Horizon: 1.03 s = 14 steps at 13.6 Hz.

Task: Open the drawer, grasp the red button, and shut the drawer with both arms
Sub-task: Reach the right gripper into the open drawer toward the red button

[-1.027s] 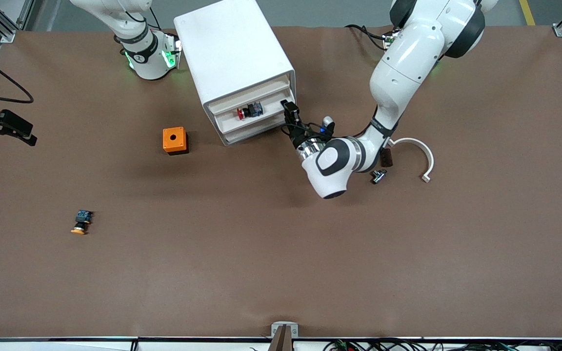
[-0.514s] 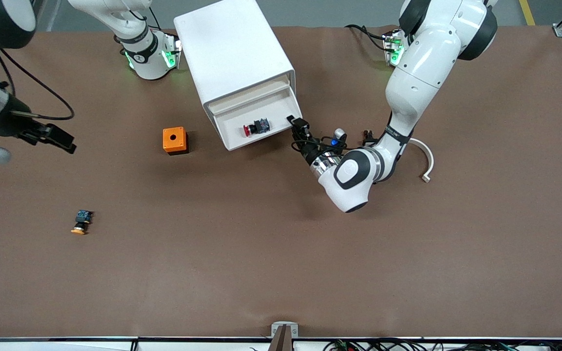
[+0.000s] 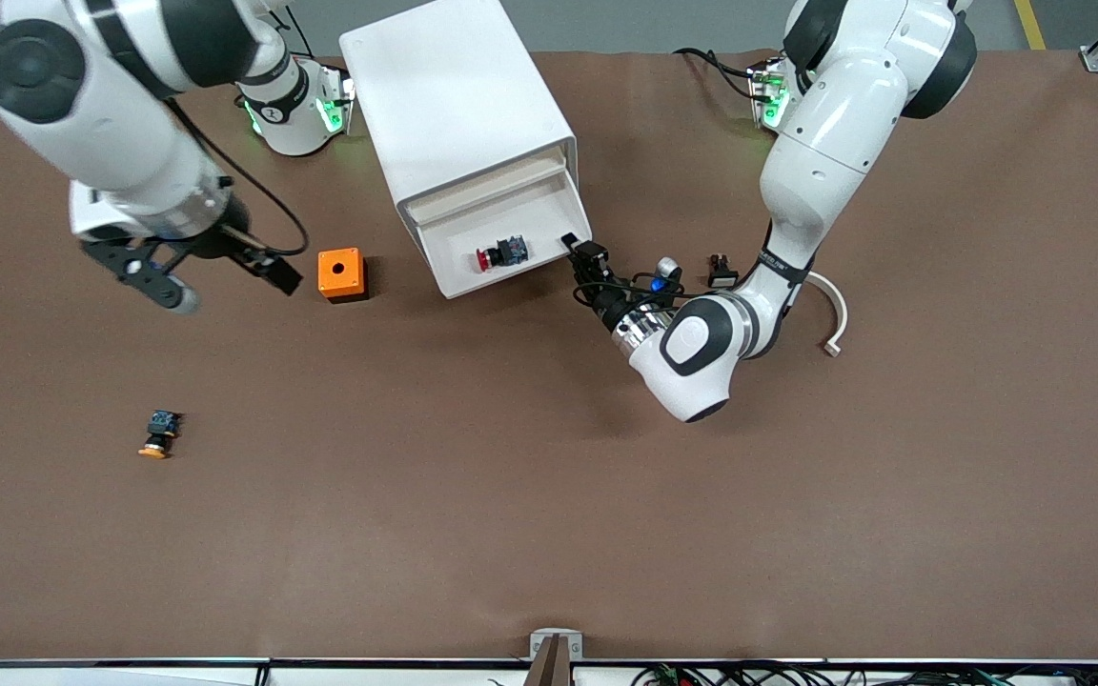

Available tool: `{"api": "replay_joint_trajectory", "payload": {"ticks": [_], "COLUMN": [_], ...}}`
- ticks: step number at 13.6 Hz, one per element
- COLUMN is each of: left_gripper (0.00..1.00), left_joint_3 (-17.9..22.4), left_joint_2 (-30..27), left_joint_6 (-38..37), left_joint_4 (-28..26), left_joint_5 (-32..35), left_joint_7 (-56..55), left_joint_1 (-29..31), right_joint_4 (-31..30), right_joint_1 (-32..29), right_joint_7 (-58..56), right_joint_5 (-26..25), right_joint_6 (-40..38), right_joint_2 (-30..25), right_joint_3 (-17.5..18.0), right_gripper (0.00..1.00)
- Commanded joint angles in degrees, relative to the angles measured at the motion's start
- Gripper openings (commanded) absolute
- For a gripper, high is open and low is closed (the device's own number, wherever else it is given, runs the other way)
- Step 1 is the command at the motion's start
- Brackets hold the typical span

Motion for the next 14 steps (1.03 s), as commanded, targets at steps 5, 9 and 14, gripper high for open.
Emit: {"api": "replay_joint_trajectory", "payload": {"ticks": [5,9,14], "left_gripper": [1.0,1.0,1.0], "left_joint_3": [0.1,-0.1,2.0], "left_joint_2": [-0.7,-1.4,-1.9], "left_joint_6": [0.7,0.5,0.9], "left_joint_4": [4.2,8.6,12.3], "left_joint_5": [-0.6,4.5,11.6], "left_joint_7": [13.3,29.1,50.8], "left_joint_1": [1.2,3.2,3.1], "right_joint_4": [-0.4,-2.0,-5.5], "right_joint_1": [11.6,15.9,20.6], "right_joint_7": [23.7,31.2,37.3], "right_joint_5": [0.4,3.1,3.1], "right_joint_6": [6.4,12.0,18.2], "right_joint_2": [5.9,8.1,10.2], "right_joint_3": [-0.6,-0.6,-0.6], "right_gripper": [1.0,1.0,1.0]}}
